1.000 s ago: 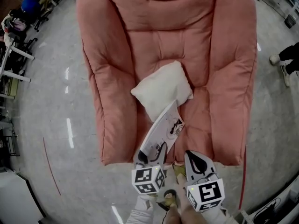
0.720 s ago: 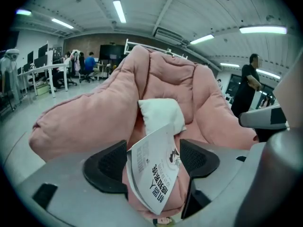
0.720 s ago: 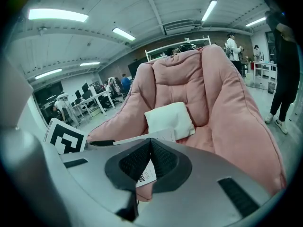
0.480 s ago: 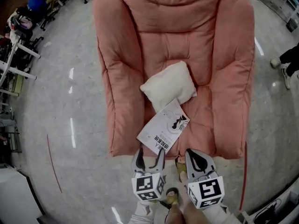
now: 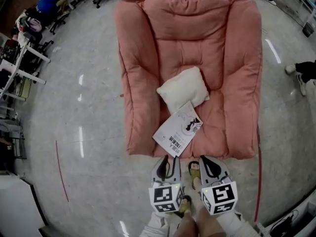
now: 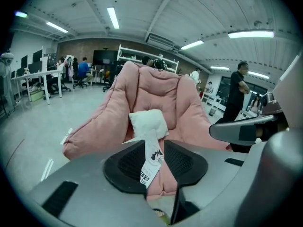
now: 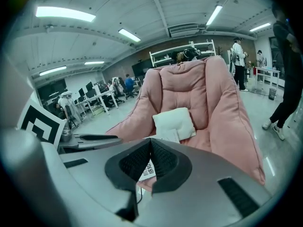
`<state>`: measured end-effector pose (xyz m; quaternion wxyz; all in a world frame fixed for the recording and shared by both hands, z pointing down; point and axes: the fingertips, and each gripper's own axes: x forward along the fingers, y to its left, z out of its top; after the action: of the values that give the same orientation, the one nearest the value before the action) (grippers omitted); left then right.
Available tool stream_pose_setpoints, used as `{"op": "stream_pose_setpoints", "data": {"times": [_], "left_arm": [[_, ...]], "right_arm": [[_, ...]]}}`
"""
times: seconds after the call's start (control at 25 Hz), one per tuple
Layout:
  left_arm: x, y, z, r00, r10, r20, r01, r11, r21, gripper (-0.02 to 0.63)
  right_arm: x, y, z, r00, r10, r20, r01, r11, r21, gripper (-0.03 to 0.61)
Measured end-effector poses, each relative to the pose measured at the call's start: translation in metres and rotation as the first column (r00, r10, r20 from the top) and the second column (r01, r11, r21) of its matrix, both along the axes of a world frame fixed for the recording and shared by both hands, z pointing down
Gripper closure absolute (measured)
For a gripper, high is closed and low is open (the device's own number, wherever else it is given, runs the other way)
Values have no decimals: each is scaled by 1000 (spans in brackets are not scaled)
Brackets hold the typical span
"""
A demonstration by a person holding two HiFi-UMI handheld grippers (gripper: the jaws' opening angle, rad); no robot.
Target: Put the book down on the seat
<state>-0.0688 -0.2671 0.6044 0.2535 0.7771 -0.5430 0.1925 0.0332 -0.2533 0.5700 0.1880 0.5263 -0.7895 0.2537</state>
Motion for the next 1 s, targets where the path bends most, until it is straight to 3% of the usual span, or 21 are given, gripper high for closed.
{"op": "stream_pose_setpoints", "data": {"times": [0.16,0.56,1.0], "left_arm": [[2,17,-27,1000,14,12,-14,1000,13,601],[14,73,-82,993,108,-41,-107,994,17,607],[4,113,-130,991,132,-26,-130,990,62,609]], "right_arm": [[-3,18,-19,1000,-18,-16,18,1000,14,574],[-15,71,-60,998,-61,-28,61,998,26,574],[-24,116,-105,996,-81,-41,84,994,69,572]]}}
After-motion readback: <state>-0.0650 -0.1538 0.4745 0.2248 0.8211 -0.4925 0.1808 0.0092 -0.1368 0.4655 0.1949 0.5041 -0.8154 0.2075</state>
